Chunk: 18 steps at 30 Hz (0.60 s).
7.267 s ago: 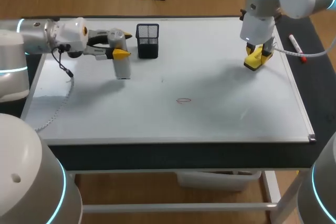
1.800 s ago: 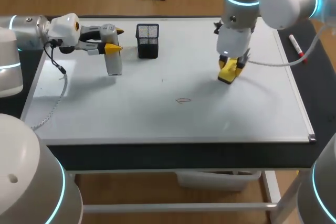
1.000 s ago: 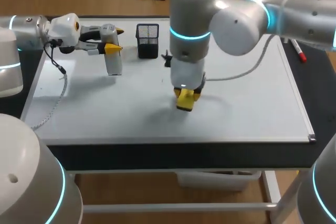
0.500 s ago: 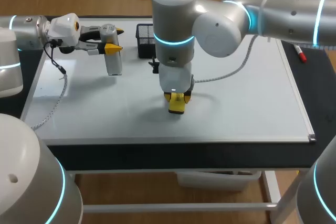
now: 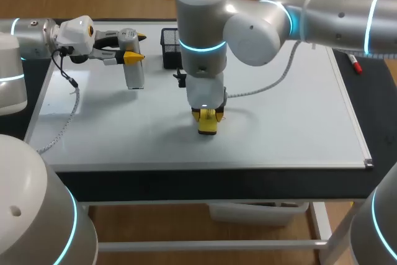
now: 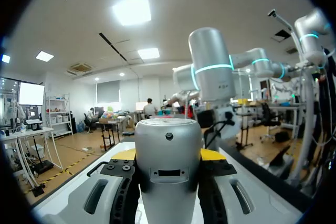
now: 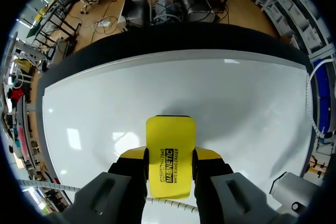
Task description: Pick up the inspection probe, press it on each red-marked spot on the whiteboard one by one, put down the probe, pick up the eraser, and wipe off all the red marks.
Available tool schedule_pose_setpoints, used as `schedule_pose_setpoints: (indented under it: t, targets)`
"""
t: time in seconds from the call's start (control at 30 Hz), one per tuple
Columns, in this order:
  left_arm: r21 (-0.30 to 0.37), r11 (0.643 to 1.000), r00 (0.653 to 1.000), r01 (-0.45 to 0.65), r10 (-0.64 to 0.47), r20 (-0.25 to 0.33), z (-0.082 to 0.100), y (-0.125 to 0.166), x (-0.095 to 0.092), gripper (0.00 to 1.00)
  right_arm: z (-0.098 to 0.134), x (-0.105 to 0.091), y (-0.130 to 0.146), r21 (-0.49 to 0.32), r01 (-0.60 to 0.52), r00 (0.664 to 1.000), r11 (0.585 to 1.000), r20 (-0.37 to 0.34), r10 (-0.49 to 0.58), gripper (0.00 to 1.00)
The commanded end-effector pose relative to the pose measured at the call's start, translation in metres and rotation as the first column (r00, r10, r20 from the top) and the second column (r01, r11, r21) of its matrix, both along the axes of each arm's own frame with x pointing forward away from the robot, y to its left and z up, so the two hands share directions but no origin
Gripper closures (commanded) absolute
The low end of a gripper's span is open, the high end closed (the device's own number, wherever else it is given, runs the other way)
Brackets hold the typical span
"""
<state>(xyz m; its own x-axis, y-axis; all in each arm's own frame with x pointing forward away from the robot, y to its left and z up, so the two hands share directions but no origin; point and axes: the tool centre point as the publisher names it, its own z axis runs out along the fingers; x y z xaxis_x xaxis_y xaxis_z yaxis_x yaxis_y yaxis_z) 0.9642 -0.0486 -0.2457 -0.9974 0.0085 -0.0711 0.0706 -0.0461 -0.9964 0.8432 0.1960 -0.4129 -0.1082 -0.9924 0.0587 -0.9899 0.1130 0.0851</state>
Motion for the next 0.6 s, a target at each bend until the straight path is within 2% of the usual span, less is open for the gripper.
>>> schedule_pose_setpoints:
  t: [0.03, 0.6]
  targets:
    - [0.002, 1.0, 1.0, -0.001, 0.001, 0.0, 0.002, 0.0, -0.001, 1.0, -0.004, 0.004, -0.001, -0.002, -0.004, 1.0, 1.0, -0.007, 0.004, 1.0]
    - [0.002, 1.0, 1.0, -0.001, 0.001, 0.0, 0.002, 0.0, -0.001, 1.0, -0.015, 0.004, -0.013, 0.0, 0.012, 1.0, 1.0, -0.026, -0.012, 1.0]
